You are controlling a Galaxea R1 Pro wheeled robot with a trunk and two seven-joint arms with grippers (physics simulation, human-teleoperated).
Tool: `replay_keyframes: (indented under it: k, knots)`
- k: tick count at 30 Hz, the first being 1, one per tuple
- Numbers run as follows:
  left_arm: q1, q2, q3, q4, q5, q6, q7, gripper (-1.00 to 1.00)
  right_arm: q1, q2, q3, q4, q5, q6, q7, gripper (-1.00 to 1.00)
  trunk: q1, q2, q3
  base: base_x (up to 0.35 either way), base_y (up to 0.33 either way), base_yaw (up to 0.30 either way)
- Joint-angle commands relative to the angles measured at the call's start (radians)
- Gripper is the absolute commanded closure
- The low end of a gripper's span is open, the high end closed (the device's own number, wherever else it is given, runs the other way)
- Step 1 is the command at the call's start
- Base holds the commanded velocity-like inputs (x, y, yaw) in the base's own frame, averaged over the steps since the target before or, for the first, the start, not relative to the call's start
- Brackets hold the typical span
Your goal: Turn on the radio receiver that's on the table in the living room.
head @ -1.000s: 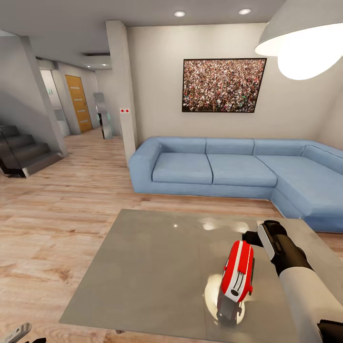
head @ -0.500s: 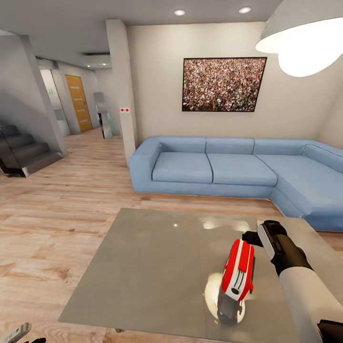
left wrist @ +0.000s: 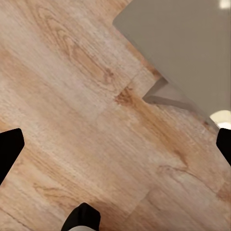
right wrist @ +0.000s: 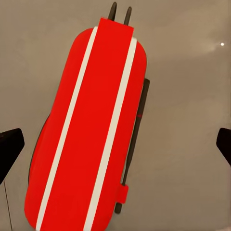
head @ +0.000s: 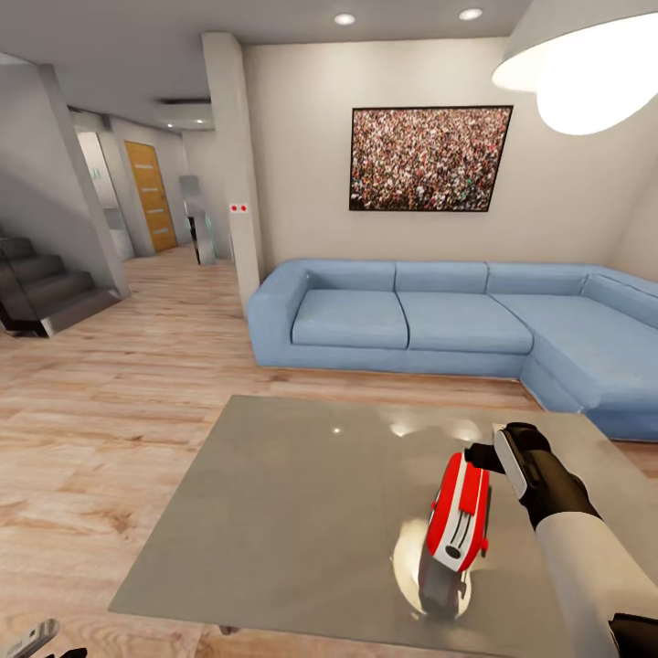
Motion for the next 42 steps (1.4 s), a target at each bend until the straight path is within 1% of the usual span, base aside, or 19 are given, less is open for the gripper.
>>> replay_keyframes:
  k: [1, 15, 26, 32, 33, 37, 42]
  knots:
    - [0.000, 0.000, 0.000, 0.000, 0.000, 0.000, 0.000, -1.00, 0.000, 0.000, 0.000, 0.000, 0.000, 0.000, 0.000, -1.00, 0.004, -0.007, -0.003, 0.000, 0.000, 0.000]
    - [0.000, 0.001, 0.001, 0.000, 0.000, 0.001, 0.000, -1.00, 0.000, 0.000, 0.000, 0.000, -0.001, 0.000, -0.001, -1.00, 0.058, -0.105, -0.047, 0.000, 0.000, 0.000]
    - [0.000, 0.001, 0.002, 0.000, 0.000, 0.000, 0.000, -1.00, 0.000, 0.000, 0.000, 0.000, -0.001, 0.000, -0.001, -1.00, 0.058, -0.105, -0.047, 0.000, 0.000, 0.000]
    - [0.000, 0.001, 0.003, 0.000, 0.000, 0.000, 0.001, -1.00, 0.000, 0.001, 0.002, 0.000, -0.001, -0.001, 0.000, -1.00, 0.081, -0.147, -0.066, 0.000, 0.000, 0.000]
    - [0.000, 0.001, 0.003, 0.000, 0.000, 0.000, 0.001, -1.00, 0.000, 0.001, 0.008, -0.001, -0.001, -0.001, 0.001, -1.00, 0.084, -0.154, -0.069, 0.000, 0.000, 0.000]
    - [0.000, 0.001, 0.003, 0.000, 0.000, 0.000, 0.001, -1.00, 0.000, 0.002, 0.036, -0.002, 0.000, -0.002, 0.003, -1.00, 0.084, -0.154, -0.069, 0.000, 0.000, 0.000]
    - [0.000, 0.001, 0.003, -0.001, 0.000, 0.000, 0.002, -1.00, 0.000, 0.003, 0.052, -0.005, -0.002, -0.004, 0.008, -1.00, 0.084, -0.154, -0.069, 0.000, 0.000, 0.000]
